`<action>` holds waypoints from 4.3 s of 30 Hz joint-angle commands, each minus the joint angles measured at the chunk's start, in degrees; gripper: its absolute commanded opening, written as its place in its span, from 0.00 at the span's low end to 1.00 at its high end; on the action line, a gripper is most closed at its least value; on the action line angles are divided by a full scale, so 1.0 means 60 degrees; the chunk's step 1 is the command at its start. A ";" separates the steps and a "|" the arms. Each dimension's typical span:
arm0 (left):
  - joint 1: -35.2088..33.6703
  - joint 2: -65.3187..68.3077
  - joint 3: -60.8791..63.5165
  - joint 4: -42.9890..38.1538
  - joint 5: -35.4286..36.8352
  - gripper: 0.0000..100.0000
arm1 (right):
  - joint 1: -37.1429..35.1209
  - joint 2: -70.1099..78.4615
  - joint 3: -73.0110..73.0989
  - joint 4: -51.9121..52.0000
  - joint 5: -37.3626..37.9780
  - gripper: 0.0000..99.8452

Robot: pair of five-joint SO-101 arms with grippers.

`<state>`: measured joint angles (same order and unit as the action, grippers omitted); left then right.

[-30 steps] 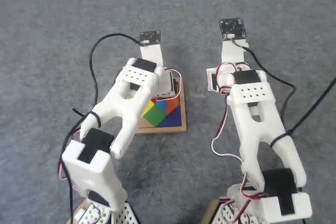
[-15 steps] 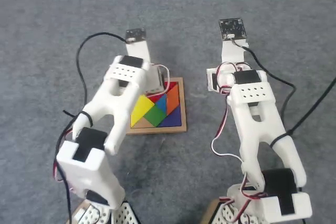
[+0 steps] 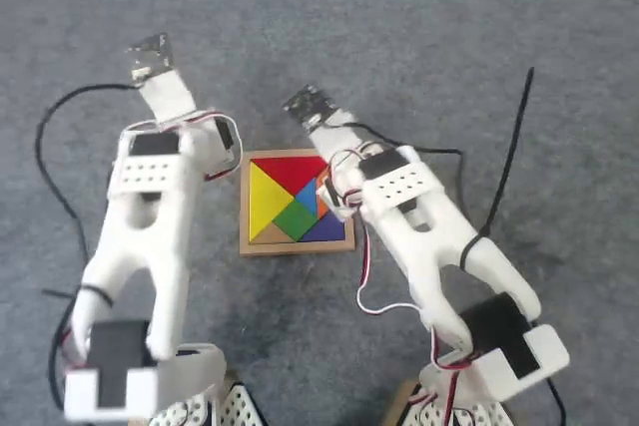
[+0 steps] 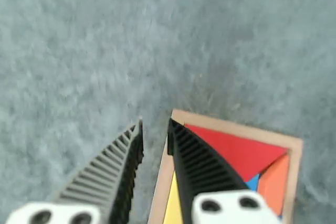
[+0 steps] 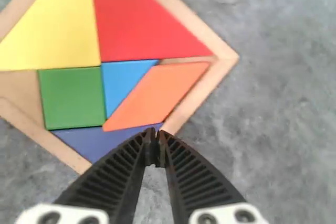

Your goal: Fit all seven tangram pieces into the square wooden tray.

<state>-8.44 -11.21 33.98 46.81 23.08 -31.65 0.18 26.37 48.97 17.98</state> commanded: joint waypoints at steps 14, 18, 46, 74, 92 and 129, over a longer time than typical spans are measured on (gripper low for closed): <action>-0.1099 -0.2872 0.2264 -0.3004 -0.0059 0.08 | -0.0593 0.1780 -0.1421 -0.0007 0.0264 0.01; -0.1128 -0.2901 0.2249 -0.3004 -0.0073 0.08 | -0.0549 0.1238 -0.1392 0.0388 0.0264 0.01; 0.0059 -0.5319 0.4432 -0.3004 -0.1817 0.01 | 0.0886 -0.8168 0.6960 -0.5810 0.0176 0.01; -0.0161 -1.5473 1.0410 -0.0396 -0.4337 0.02 | 0.2059 -1.5861 0.8908 -0.0828 0.0161 0.01; -0.0147 -1.5473 1.0410 0.4234 -0.4293 0.02 | 0.2850 -1.7341 1.1663 0.1150 0.0249 0.01; -0.0147 -1.5473 1.0410 0.4234 -0.4293 0.02 | 0.2864 -1.7311 1.1678 0.1575 0.0249 0.01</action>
<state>-8.88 -102.99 97.19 72.04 -2.42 -14.15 -103.03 95.47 58.46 18.95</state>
